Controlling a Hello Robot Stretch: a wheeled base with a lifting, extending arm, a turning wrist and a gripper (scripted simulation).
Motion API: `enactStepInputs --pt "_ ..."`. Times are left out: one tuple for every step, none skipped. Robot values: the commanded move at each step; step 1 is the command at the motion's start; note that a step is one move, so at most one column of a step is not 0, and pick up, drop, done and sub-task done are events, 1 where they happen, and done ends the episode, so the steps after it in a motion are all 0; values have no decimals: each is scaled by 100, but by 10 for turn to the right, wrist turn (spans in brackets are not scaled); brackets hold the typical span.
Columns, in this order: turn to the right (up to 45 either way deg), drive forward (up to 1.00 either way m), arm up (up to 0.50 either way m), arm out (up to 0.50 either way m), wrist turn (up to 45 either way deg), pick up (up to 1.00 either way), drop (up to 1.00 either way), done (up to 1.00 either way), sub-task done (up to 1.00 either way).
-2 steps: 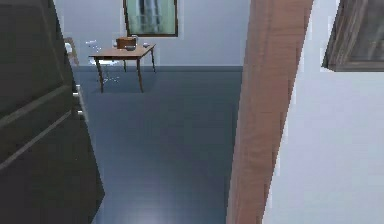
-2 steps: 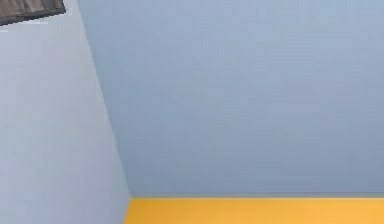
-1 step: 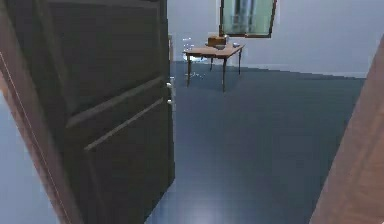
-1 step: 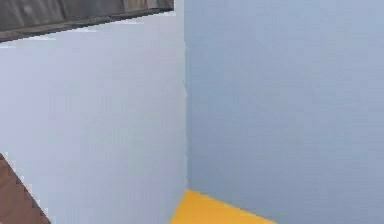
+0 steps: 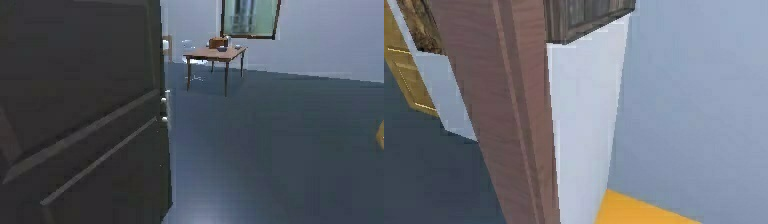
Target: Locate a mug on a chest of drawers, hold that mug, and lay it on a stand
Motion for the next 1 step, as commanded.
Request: enactStepInputs --pt "180 0 0 0 0 0 0 0 0"
